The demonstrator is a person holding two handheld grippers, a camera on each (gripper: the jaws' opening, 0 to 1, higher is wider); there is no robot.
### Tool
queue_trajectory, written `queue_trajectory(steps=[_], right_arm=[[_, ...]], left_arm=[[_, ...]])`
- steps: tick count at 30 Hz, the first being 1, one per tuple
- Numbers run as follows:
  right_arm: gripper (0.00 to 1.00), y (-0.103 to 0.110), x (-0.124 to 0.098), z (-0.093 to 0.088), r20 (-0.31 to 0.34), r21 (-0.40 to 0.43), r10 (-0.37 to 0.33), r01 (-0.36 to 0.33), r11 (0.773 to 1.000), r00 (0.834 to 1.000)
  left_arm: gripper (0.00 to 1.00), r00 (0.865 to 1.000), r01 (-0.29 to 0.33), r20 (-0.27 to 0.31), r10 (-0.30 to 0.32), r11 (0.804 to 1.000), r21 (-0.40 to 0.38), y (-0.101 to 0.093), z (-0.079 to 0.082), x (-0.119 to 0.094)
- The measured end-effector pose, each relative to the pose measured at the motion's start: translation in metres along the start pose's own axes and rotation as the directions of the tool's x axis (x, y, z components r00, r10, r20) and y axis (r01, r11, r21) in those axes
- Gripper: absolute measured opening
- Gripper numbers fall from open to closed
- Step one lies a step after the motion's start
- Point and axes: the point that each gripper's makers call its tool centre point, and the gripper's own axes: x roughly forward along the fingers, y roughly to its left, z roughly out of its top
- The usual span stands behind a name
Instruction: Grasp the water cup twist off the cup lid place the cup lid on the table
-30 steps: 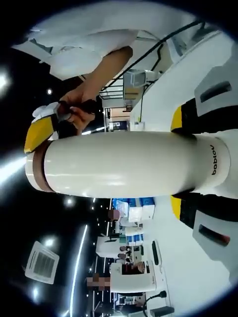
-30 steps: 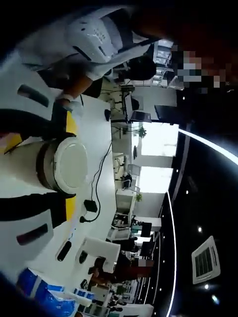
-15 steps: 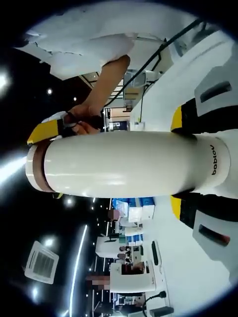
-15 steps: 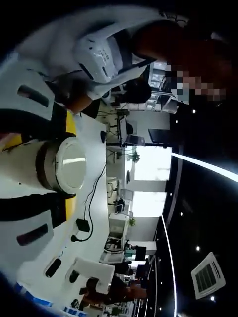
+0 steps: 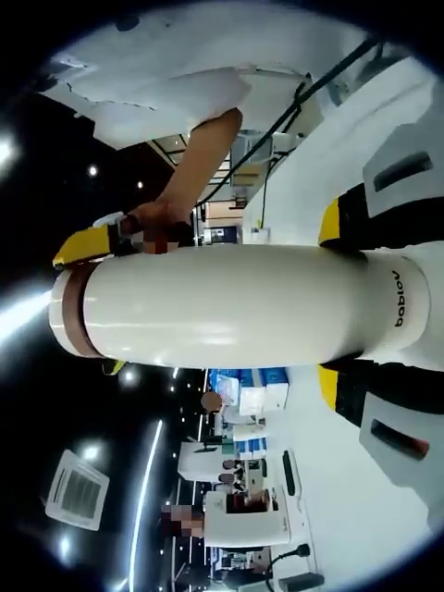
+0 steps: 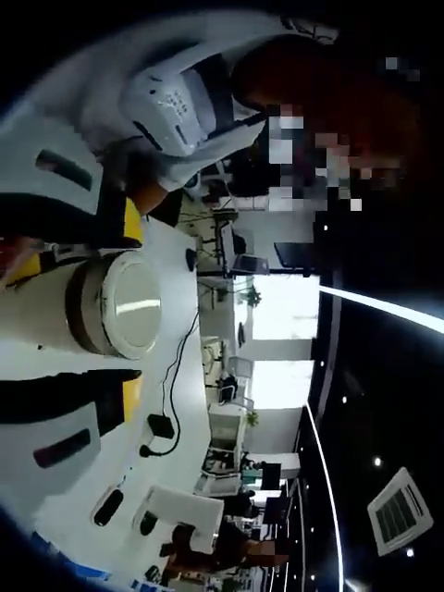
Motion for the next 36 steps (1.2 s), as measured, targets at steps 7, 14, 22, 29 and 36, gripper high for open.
queue_trajectory(steps=[7, 14, 22, 29, 36], right_arm=[[0.78, -0.006, -0.021, 0.012, 0.043, 0.037, -0.207, 0.206, 0.978, 0.977], [0.76, 0.001, -0.045, 0.023, 0.105, -0.004, -0.438, 0.441, 0.898, 0.893], [0.73, 0.031, -0.047, 0.033, 0.138, -0.077, -0.617, 0.630, 0.773, 0.774], [0.72, 0.051, -0.035, 0.020, 0.147, -0.079, -0.710, 0.723, 0.686, 0.689], [0.71, 0.055, -0.040, -0.002, 0.136, 0.086, -0.769, 0.766, 0.637, 0.625]], left_arm=[[0.48, 1.000, -0.001, 0.000, 0.001, 1.000, 0.001, 0.001, 0.000, 0.000], [0.48, 1.000, -0.003, -0.001, 0.003, 1.000, 0.003, 0.001, 0.000, 0.001], [0.48, 1.000, -0.004, -0.001, 0.004, 1.000, 0.005, -0.001, 0.001, 0.002], [0.48, 1.000, -0.004, -0.002, 0.004, 1.000, 0.003, -0.001, 0.001, 0.002], [0.48, 1.000, -0.004, -0.002, 0.004, 1.000, 0.001, -0.001, 0.001, 0.002]])
